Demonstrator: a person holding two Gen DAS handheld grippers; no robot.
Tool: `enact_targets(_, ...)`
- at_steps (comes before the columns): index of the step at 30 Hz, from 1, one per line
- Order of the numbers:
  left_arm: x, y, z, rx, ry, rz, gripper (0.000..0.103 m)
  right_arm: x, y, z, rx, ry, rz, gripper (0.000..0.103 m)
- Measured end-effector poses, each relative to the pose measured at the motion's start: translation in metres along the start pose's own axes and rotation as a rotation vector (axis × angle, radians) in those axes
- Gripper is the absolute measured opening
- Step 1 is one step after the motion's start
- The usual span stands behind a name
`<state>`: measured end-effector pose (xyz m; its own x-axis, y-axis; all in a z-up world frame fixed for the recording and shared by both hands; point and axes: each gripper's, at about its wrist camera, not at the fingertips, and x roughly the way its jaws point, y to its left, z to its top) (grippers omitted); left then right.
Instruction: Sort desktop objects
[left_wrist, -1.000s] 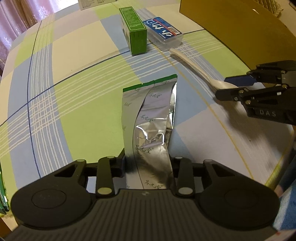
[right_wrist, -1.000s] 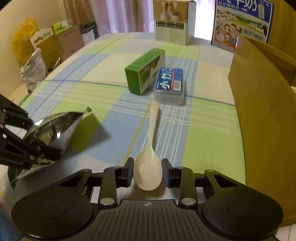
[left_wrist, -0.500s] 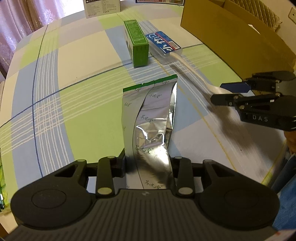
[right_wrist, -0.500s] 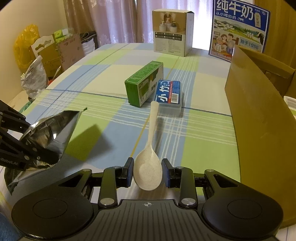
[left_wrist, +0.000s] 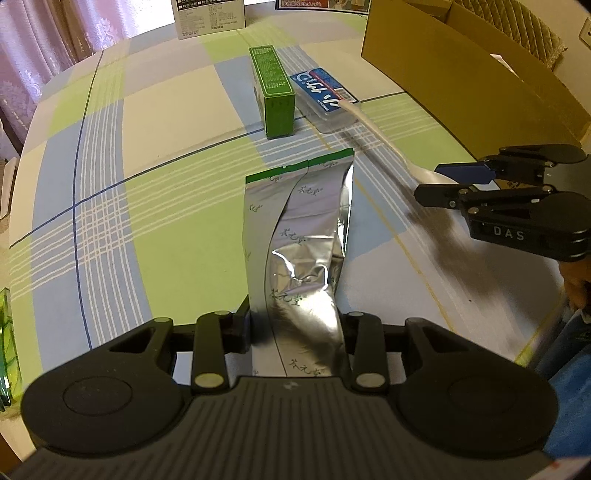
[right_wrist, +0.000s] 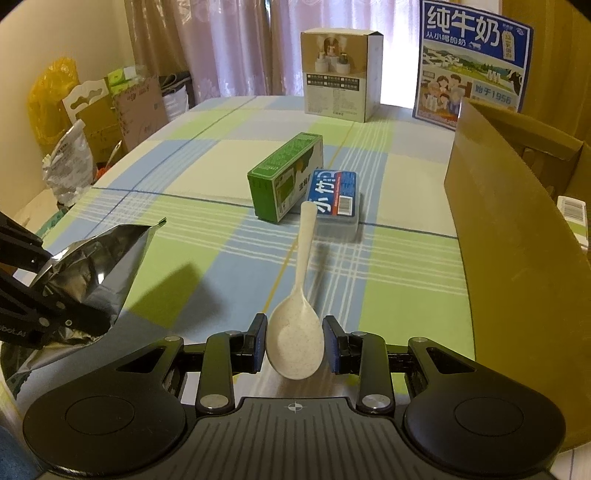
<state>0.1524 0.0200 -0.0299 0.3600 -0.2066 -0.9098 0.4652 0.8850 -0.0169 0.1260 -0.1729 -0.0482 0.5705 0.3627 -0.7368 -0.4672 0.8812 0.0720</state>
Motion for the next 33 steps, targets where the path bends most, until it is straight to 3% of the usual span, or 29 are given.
enact_targets(11,-0.017,-0.013,0.000,-0.011,-0.011,0.002,0.030,-0.009,0.002,0.002,-0.003,-0.029,-0.003,0.029)
enact_targets(33,-0.061,-0.057,0.016,-0.069,-0.099,-0.030,0.030,-0.090,0.002,0.018,0.008,-0.159,-0.025,0.029)
